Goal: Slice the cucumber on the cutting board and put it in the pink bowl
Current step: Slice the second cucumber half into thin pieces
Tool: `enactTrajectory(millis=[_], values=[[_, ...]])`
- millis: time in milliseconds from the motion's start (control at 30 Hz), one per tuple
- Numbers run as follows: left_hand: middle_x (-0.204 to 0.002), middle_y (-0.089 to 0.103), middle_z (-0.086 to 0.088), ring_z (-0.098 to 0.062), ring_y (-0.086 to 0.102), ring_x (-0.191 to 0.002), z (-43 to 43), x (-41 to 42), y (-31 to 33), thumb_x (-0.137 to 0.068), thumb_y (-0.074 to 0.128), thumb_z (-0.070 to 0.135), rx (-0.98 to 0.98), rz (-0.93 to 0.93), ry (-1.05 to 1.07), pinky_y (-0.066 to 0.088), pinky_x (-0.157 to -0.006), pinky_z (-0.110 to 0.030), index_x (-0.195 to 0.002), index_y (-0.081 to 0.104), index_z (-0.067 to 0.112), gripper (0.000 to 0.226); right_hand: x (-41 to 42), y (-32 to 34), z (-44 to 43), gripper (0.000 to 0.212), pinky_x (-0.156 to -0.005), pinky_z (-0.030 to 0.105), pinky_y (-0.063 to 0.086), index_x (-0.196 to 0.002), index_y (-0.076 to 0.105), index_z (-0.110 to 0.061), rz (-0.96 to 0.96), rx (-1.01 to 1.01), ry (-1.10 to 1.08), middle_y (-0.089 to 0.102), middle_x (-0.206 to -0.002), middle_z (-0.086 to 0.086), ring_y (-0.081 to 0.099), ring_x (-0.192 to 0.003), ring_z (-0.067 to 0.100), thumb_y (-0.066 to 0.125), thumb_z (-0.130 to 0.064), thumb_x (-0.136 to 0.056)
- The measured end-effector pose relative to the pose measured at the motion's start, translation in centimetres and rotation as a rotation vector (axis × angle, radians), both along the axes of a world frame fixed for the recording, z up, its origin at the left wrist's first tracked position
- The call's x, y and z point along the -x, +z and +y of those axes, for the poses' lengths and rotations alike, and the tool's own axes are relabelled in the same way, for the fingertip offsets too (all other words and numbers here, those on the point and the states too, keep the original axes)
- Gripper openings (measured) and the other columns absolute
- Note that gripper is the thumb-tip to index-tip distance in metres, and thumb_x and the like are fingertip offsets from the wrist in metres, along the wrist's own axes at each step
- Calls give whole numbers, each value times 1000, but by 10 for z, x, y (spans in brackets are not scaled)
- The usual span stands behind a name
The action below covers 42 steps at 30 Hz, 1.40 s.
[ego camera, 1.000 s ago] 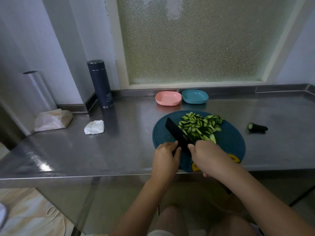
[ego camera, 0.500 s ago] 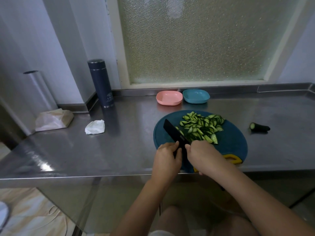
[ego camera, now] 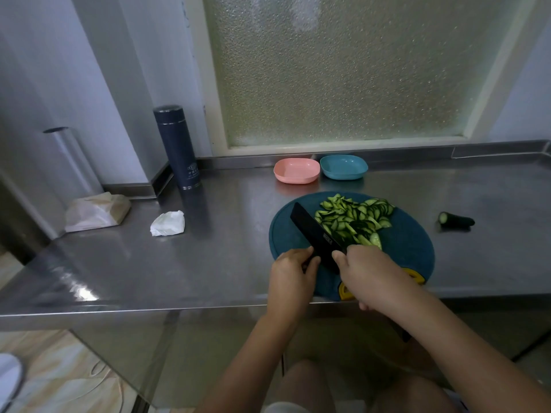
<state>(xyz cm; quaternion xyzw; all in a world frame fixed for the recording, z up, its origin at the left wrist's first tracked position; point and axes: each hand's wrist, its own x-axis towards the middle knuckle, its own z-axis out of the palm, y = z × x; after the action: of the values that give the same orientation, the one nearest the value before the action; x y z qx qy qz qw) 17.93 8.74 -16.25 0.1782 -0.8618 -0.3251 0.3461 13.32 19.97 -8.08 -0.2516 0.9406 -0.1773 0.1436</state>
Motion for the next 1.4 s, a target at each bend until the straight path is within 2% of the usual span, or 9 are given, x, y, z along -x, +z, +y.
enactTrajectory(millis=[233, 300, 433, 833, 900, 967, 1033, 1233, 1400], values=[[-104, 70, -8, -18, 64, -93, 2, -2, 1, -88, 63, 18, 4, 10, 22, 41, -81, -14, -109, 69, 6, 25, 0, -2, -3, 36, -50, 23, 36, -88, 49, -11, 3, -21, 18, 43, -64, 3, 41, -52, 13, 26, -33, -104], [-102, 71, -8, -18, 65, -92, 2, -1, 0, -87, 63, 18, 8, 15, 19, 41, -80, -14, -108, 69, 6, 24, 0, -5, -4, 36, -51, 24, 36, -80, 45, -14, 7, -11, 10, 43, -66, 3, 49, -61, 17, 27, -33, -104], [-94, 72, -7, -17, 66, -84, 0, 1, -1, -86, 65, 16, 63, 11, 9, 42, -75, -14, -104, 71, 7, 21, -2, -16, -12, 38, -66, 30, 38, -107, 57, -9, 104, 20, -7, 60, -99, 9, 59, -97, 26, 27, -32, -104], [-97, 71, -8, -17, 64, -87, -1, 0, -3, -87, 63, 16, 50, 18, -1, 41, -76, -14, -109, 69, 7, 25, 5, -12, -20, 30, -83, 33, 48, -109, 57, -10, -13, -91, -43, 62, -113, 15, 60, -104, 29, 31, -25, -104], [-98, 71, -9, -18, 64, -88, -1, 1, -4, -87, 64, 16, 41, 20, 7, 42, -78, -15, -109, 69, 7, 25, 3, -11, -14, 31, -76, 30, 46, -81, 49, -19, -12, -56, -32, 63, -103, 14, 62, -101, 30, 30, -27, -104], [-100, 71, -9, -18, 64, -90, 0, 1, -4, -87, 64, 16, 46, 21, 11, 41, -80, -15, -109, 69, 7, 25, 1, -9, -8, 40, -69, 29, 43, -67, 36, -18, -11, -10, -20, 53, -77, 6, 63, -95, 30, 28, -31, -104], [-101, 71, -9, -19, 65, -91, 0, 2, -4, -87, 63, 16, 52, 24, 11, 41, -81, -15, -109, 69, 6, 25, -2, -5, -5, 39, -70, 30, 45, -71, 40, -14, -18, 23, -27, 41, -68, 2, 63, -93, 29, 28, -30, -104], [-104, 71, -9, -20, 65, -94, 0, 2, -6, -88, 63, 16, 71, 20, 14, 42, -84, -17, -109, 68, 5, 25, -2, -1, -11, 40, -76, 31, 45, -68, 36, -18, -24, -17, -42, 46, -75, 6, 60, -89, 26, 27, -34, -104], [-100, 71, -9, -20, 65, -91, -2, 4, -9, -87, 63, 15, 91, 18, 4, 45, -82, -19, -107, 69, 4, 23, 4, 2, -6, 34, -61, 30, 43, -78, 47, -10, -75, 8, 13, 44, -68, 5, 61, -86, 28, 31, -24, -104]])
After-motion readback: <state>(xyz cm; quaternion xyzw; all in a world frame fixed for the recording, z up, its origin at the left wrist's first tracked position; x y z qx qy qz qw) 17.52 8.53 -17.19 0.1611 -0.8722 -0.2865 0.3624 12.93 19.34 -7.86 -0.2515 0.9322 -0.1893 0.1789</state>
